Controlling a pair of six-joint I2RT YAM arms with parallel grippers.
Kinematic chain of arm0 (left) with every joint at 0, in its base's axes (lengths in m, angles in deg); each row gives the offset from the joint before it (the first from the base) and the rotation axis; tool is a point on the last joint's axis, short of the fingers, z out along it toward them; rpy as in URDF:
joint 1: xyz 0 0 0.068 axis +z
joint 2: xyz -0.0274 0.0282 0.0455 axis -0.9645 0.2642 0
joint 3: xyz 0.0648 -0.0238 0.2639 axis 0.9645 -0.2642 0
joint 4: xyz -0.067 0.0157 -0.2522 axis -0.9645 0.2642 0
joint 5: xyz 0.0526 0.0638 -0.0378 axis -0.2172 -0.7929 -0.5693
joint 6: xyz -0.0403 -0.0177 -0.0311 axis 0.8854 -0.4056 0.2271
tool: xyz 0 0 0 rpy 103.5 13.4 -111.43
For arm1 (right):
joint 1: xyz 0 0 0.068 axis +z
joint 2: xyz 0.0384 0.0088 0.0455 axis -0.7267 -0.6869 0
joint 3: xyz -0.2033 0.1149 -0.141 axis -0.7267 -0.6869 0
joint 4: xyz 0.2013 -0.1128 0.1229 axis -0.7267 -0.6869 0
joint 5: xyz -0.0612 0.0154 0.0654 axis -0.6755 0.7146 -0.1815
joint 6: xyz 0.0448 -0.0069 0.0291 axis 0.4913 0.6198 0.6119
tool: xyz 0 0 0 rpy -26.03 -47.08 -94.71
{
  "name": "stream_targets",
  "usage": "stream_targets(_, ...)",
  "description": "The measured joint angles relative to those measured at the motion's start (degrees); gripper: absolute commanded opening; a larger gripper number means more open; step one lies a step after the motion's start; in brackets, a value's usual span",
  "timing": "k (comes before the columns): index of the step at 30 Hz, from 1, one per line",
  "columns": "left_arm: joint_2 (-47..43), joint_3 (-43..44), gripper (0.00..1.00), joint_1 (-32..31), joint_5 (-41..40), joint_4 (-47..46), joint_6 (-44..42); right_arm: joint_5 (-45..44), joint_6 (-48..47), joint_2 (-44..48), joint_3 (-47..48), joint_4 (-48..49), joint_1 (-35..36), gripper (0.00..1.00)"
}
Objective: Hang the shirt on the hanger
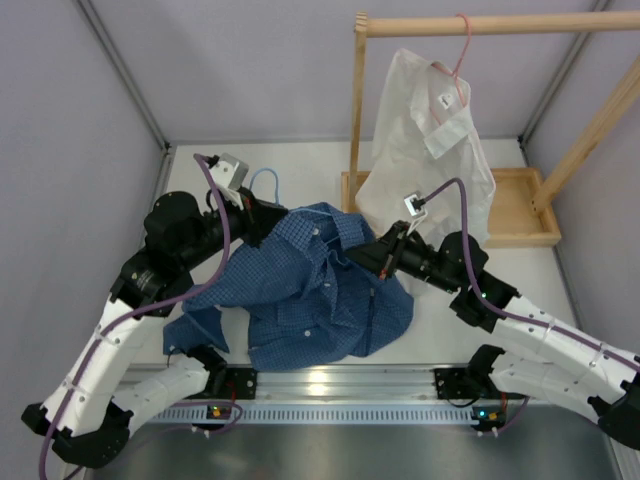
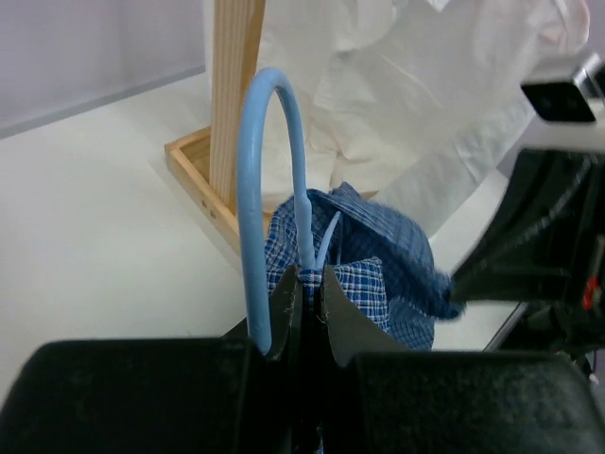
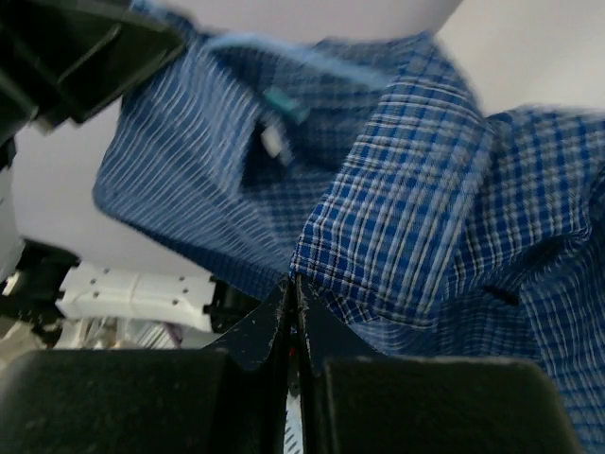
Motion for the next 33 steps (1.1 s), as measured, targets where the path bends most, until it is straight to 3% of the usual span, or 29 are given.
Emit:
stream_targets(5,5.07,3.08,0.00,-0.02,-0.28,-6.36,3.96,-1.29,-2.03,-2.23,0.70,3.61,6.80,0.00)
stream_targets(6,5.79,3.08,0.00,-0.07,0.79,-8.39,4.59,-2.38,-2.45,-2.93,1.05,3.76,6.99,0.04)
stream_targets(8,6.40,2.86,0.00,-0.07,2.60,-11.34,4.87,-4.57,-2.78,-3.34,1.33,2.99,6.69,0.24)
stream_targets(10,6.47,1.79,0.00,-0.04,4.20,-15.43,4.35,-5.46,-3.08,-2.45,1.29,1.29,5.73,0.31)
stream_targets(11,6.32,1.18,0.00,-0.02,5.55,-16.96,3.39,-5.73,-3.37,-1.46,1.18,0.24,5.11,0.42)
stream_targets(14,5.22,-1.49,0.00,0.02,10.14,-19.85,0.28,-6.25,-5.31,4.35,0.94,-5.70,1.46,0.57)
stream_targets(19,2.73,-5.99,0.00,0.02,20.31,-21.38,-4.24,-6.38,-13.33,17.38,3.41,-21.16,-2.40,0.71)
stream_targets(25,2.82,-7.02,0.00,-0.02,34.05,-23.04,-5.62,-3.34,-22.95,23.06,13.51,-29.57,-2.40,0.70)
stream_targets(33,7.87,-6.25,0.00,-5.57,44.17,-24.76,-4.98,12.55,-29.33,10.43,22.16,-28.41,-2.45,0.66)
